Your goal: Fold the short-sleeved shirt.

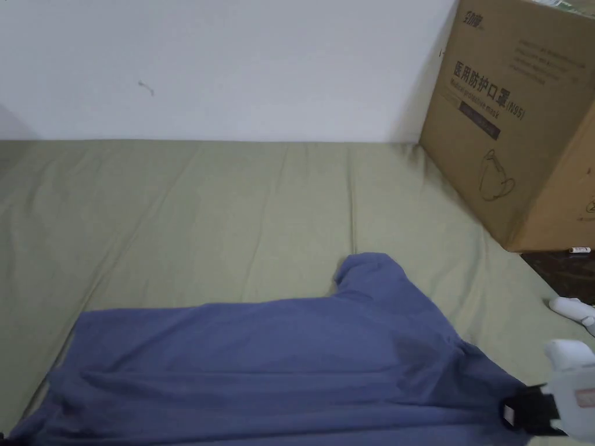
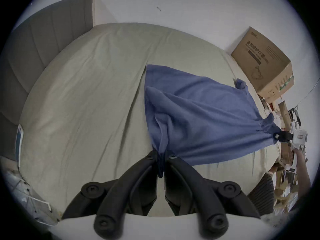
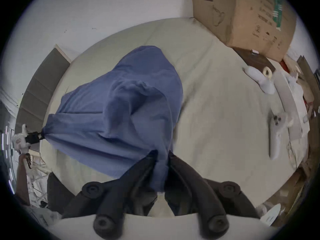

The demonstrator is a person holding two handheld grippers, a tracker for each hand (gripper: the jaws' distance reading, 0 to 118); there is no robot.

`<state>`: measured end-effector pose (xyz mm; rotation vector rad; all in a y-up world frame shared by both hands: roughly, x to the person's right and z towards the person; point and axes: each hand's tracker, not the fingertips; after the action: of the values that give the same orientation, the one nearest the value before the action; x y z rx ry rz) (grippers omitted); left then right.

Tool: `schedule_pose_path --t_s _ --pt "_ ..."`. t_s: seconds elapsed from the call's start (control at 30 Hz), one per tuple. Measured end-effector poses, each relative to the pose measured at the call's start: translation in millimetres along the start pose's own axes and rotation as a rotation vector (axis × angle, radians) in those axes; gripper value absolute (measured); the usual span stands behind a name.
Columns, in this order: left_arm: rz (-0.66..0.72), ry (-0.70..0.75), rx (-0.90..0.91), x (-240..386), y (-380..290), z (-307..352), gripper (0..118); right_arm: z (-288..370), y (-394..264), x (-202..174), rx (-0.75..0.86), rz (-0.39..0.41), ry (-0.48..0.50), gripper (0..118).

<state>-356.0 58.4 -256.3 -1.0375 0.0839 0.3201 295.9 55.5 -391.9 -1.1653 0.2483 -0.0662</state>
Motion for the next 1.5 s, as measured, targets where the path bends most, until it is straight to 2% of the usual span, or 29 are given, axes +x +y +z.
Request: schedule_pose_path --t_s 0.03,0.07,0.1,0.23,0.37,0.4,0.43,0.47,0.5,0.53,0.57,0.63,0.73,0.83,0.9,0.93,0.97,1.0,1.03,1.07,1.13,1.23,1.33,1.37,1.4,1.47,1.5 --pt "-0.006 0.056 -0.015 -6.9 -12.6 6.1 5 3.9 -14.7 3.5 -0.028 -0.002 -0.049 4" --pt "0.003 0.034 -0.03 -12.1 -26.1 7.5 5 3.8 -29.2 8.6 -0.048 -0.022 -0.012 4" --pt "0.05 -0.021 -0.072 -14.3 -39.5 8.1 5 7.8 -45.8 -1.5 -0.077 -0.053 0.021 4" --pt "0.053 0.021 -0.121 -23.7 -74.5 1.4 5 -3.8 -80.1 -16.8 -0.129 0.06 -0.049 4" --pt "0.049 0.038 -0.092 -26.8 -77.4 3.1 5 -11.3 -79.9 -1.4 -0.095 -0.021 -0.03 5" --pt "0.052 0.039 -0.09 -27.1 -76.4 5.6 6 -8.8 -79.7 -0.7 -0.089 -0.027 -0.025 9" --pt "0.039 0.055 -0.071 -28.4 -75.0 10.4 8 -4.3 -79.5 -0.4 -0.086 -0.03 -0.02 24" --pt "0.037 0.046 -0.046 -28.2 -73.6 14.8 24 0.6 -79.9 -1.6 -0.073 -0.026 -0.039 66" --pt "0.031 0.064 -0.019 -28.0 -72.1 19.0 50 4.1 -78.5 2.1 -0.047 -0.008 -0.092 100" --pt "0.023 0.105 0.009 -28.7 -69.9 23.3 82 8.6 -79.0 3.1 -0.027 0.008 -0.132 117" --pt "0.026 0.12 0.021 -30.1 -68.2 28.1 109 14.1 -78.6 4.6 -0.004 0.003 -0.151 118" --pt "0.063 0.105 0.082 -32.7 -64.5 41.4 113 27.6 -74.8 8.4 0.079 -0.038 -0.136 118" --pt "0.109 0.018 0.195 -27.1 -52.9 65.8 111 49.8 -65.0 4.4 0.188 -0.124 -0.052 118" --pt "0.076 -0.053 0.317 -6.3 -35.2 84.5 111 76.4 -49.6 -21.9 0.274 -0.126 0.067 118" --pt "0.033 -0.101 0.39 11.6 -19.0 95.2 106 88.7 -37.3 -44.9 0.359 -0.097 0.152 115" --pt "0.019 -0.115 0.422 22.3 -9.5 98.9 94 94.2 -30.3 -58.4 0.422 -0.078 0.17 108" --pt "-0.007 -0.108 0.439 31.3 1.8 100.3 55 98.0 -22.7 -70.2 0.466 -0.059 0.186 83" --pt "-0.025 -0.109 0.447 39.9 13.0 98.9 12 99.0 -14.4 -80.1 0.488 -0.036 0.195 45" --pt "-0.073 -0.068 0.429 47.0 24.1 94.3 0 96.7 -2.5 -89.2 0.501 -0.018 0.198 4" --pt "-0.068 -0.089 0.425 50.4 38.5 88.2 0 95.0 8.4 -98.8 0.524 -0.004 0.196 0" --pt "-0.085 -0.055 0.355 53.7 71.6 64.9 0 85.6 29.3 -109.8 0.53 0.014 0.219 0" --pt "-0.103 -0.024 0.176 38.3 119.6 3.5 0 67.9 56.3 -119.8 0.515 0.038 0.221 0" --pt "-0.105 0.051 0.039 12.2 140.6 -68.4 0 47.4 72.2 -117.6 0.469 0.035 0.24 0" --pt "-0.097 0.065 0.025 4.7 142.7 -85.9 13 41.7 74.9 -116.9 0.448 0.032 0.238 0" --pt "-0.088 0.068 0.014 -0.4 140.4 -103.2 39 35.8 76.7 -115.8 0.428 0.031 0.234 0" --pt "-0.069 0.081 -0.02 -12.8 140.3 -134.8 114 22.3 79.1 -110.0 0.391 0.034 0.219 0" --pt "-0.057 0.065 -0.043 -15.9 137.1 -149.4 118 16.9 80.0 -108.1 0.371 0.041 0.206 0"
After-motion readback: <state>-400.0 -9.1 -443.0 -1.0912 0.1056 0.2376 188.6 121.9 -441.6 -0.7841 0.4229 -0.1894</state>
